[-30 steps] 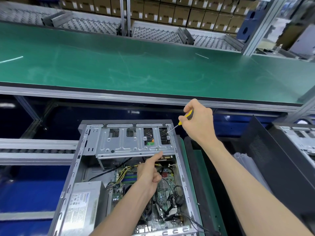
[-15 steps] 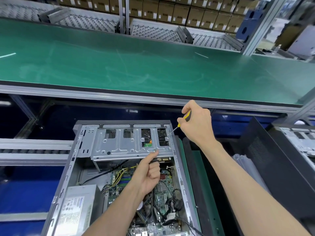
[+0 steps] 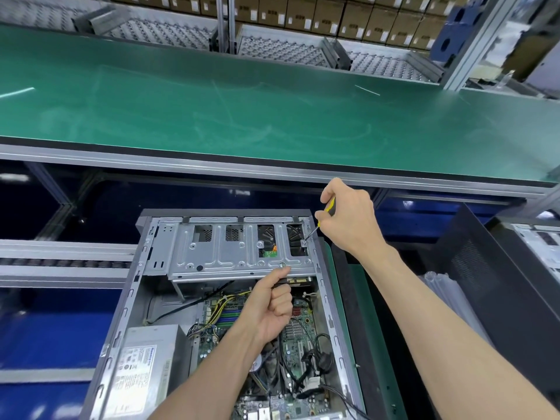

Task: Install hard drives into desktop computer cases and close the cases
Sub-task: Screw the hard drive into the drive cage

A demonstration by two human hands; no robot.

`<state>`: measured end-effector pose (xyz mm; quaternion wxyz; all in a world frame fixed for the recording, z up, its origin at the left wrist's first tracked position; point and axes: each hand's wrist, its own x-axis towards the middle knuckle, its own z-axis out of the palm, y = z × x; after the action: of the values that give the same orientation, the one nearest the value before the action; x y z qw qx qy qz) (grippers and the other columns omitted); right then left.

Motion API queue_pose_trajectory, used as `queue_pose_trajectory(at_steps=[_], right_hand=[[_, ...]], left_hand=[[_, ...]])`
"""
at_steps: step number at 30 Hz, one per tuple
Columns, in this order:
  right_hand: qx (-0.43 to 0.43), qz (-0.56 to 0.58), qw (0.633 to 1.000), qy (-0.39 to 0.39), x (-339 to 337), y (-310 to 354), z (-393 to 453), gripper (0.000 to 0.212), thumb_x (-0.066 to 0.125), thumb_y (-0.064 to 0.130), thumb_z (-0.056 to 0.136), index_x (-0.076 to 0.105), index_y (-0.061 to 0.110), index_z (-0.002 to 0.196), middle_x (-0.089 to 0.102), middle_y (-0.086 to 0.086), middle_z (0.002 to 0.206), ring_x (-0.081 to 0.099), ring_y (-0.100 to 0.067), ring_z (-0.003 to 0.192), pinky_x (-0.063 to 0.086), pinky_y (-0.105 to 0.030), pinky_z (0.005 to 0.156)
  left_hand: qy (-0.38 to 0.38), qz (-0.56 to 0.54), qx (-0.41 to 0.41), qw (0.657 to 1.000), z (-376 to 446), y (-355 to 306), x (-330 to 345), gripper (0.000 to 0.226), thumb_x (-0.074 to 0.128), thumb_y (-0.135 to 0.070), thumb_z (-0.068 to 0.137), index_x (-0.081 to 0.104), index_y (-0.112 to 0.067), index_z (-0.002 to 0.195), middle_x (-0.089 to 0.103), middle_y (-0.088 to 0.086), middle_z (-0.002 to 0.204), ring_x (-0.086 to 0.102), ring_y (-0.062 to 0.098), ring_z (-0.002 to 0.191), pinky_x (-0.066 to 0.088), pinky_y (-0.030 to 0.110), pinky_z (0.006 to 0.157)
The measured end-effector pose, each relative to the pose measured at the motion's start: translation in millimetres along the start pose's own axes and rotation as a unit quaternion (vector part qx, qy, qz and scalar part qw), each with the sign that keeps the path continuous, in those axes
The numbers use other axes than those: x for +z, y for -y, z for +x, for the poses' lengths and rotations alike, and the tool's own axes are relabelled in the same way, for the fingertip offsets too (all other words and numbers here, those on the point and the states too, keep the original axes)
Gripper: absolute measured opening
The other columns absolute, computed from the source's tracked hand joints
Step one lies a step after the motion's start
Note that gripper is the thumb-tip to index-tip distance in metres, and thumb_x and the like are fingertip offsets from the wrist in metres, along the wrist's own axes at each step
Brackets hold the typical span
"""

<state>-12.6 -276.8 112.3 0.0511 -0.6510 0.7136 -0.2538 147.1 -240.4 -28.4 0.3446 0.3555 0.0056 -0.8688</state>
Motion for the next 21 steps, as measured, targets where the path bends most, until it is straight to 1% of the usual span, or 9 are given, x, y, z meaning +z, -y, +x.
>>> queue_pose_trajectory(at_steps=[3, 5, 10, 11, 13, 15, 17, 19, 21], right_hand=[[-0.004, -0.025, 0.999, 0.036, -3, 3, 4, 0.023, 0.068, 0.017, 0.085, 0.049, 0.023, 0.094, 0.061, -0.003, 0.084, 0.055, -0.027, 0.084, 0.049, -0.037, 0.068], [-0.014, -0.045, 0.998, 0.046, -5, 5, 5, 0.022, 0.068, 0.019, 0.087, 0.048, 0.023, 0.095, 0.060, -0.004, 0.084, 0.056, -0.028, 0.084, 0.051, -0.038, 0.070], [-0.081, -0.139, 0.986, 0.032, -8, 16, 8, 0.021, 0.066, 0.036, 0.093, 0.052, 0.020, 0.089, 0.055, 0.001, 0.077, 0.052, -0.026, 0.074, 0.038, -0.032, 0.062], [-0.089, -0.142, 0.985, 0.049, -10, 19, 9, 0.019, 0.067, 0.034, 0.091, 0.055, 0.021, 0.089, 0.057, 0.001, 0.082, 0.053, -0.026, 0.075, 0.039, -0.032, 0.063], [-0.096, -0.125, 0.983, 0.096, -13, 23, 12, 0.012, 0.069, 0.019, 0.083, 0.058, 0.021, 0.089, 0.059, 0.000, 0.093, 0.055, -0.025, 0.082, 0.041, -0.033, 0.066], [-0.094, -0.118, 0.982, 0.117, -13, 27, 14, 0.015, 0.066, 0.010, 0.080, 0.058, 0.019, 0.089, 0.061, -0.003, 0.095, 0.057, -0.027, 0.086, 0.044, -0.033, 0.066], [-0.086, -0.146, 0.981, 0.094, -10, 29, 15, 0.008, 0.065, 0.018, 0.088, 0.058, 0.016, 0.090, 0.057, -0.005, 0.089, 0.056, -0.029, 0.083, 0.041, -0.034, 0.065], [-0.077, -0.194, 0.975, 0.071, -9, 32, 17, 0.017, 0.062, 0.029, 0.094, 0.058, 0.012, 0.092, 0.050, -0.005, 0.085, 0.051, -0.030, 0.078, 0.040, -0.036, 0.066], [-0.075, -0.189, 0.975, 0.088, -11, 33, 19, 0.015, 0.065, 0.026, 0.089, 0.059, 0.013, 0.092, 0.052, -0.005, 0.088, 0.052, -0.030, 0.078, 0.044, -0.037, 0.068]], left_hand=[[0.001, -0.001, -0.001, 1.000, 0, 0, 0, 0.029, 0.077, -0.012, 0.076, 0.052, -0.019, 0.063, 0.013, -0.009, 0.055, 0.006, 0.009, 0.045, 0.006, 0.019, 0.036], [0.002, -0.005, -0.001, 1.000, 0, 0, 0, 0.026, 0.076, -0.012, 0.077, 0.054, -0.019, 0.066, 0.012, -0.009, 0.057, 0.006, 0.009, 0.045, 0.006, 0.019, 0.037], [0.009, -0.005, 0.003, 1.000, -1, 0, -1, 0.025, 0.074, -0.012, 0.081, 0.051, -0.020, 0.076, 0.015, -0.009, 0.053, 0.007, 0.008, 0.043, 0.009, 0.018, 0.032], [0.008, -0.005, 0.003, 1.000, -1, 0, -1, 0.025, 0.073, -0.012, 0.082, 0.051, -0.021, 0.077, 0.015, -0.009, 0.053, 0.007, 0.007, 0.043, 0.009, 0.018, 0.032], [0.006, -0.007, 0.002, 1.000, -1, 0, -1, 0.024, 0.073, -0.012, 0.082, 0.051, -0.022, 0.078, 0.015, -0.010, 0.052, 0.007, 0.007, 0.044, 0.008, 0.019, 0.033], [0.005, -0.006, 0.004, 1.000, -1, 0, 0, 0.023, 0.072, -0.012, 0.082, 0.052, -0.022, 0.078, 0.015, -0.009, 0.052, 0.006, 0.008, 0.044, 0.007, 0.019, 0.035], [0.007, -0.001, 0.005, 1.000, -2, 0, 0, 0.023, 0.073, -0.012, 0.080, 0.052, -0.021, 0.077, 0.015, -0.009, 0.051, 0.006, 0.008, 0.044, 0.006, 0.019, 0.036], [0.007, 0.002, 0.007, 1.000, -2, 0, 1, 0.024, 0.074, -0.012, 0.078, 0.052, -0.021, 0.078, 0.015, -0.010, 0.051, 0.006, 0.008, 0.045, 0.005, 0.019, 0.037], [0.007, 0.003, 0.006, 1.000, -2, 0, 1, 0.024, 0.074, -0.012, 0.077, 0.052, -0.020, 0.077, 0.013, -0.010, 0.053, 0.005, 0.008, 0.046, 0.005, 0.019, 0.038]])
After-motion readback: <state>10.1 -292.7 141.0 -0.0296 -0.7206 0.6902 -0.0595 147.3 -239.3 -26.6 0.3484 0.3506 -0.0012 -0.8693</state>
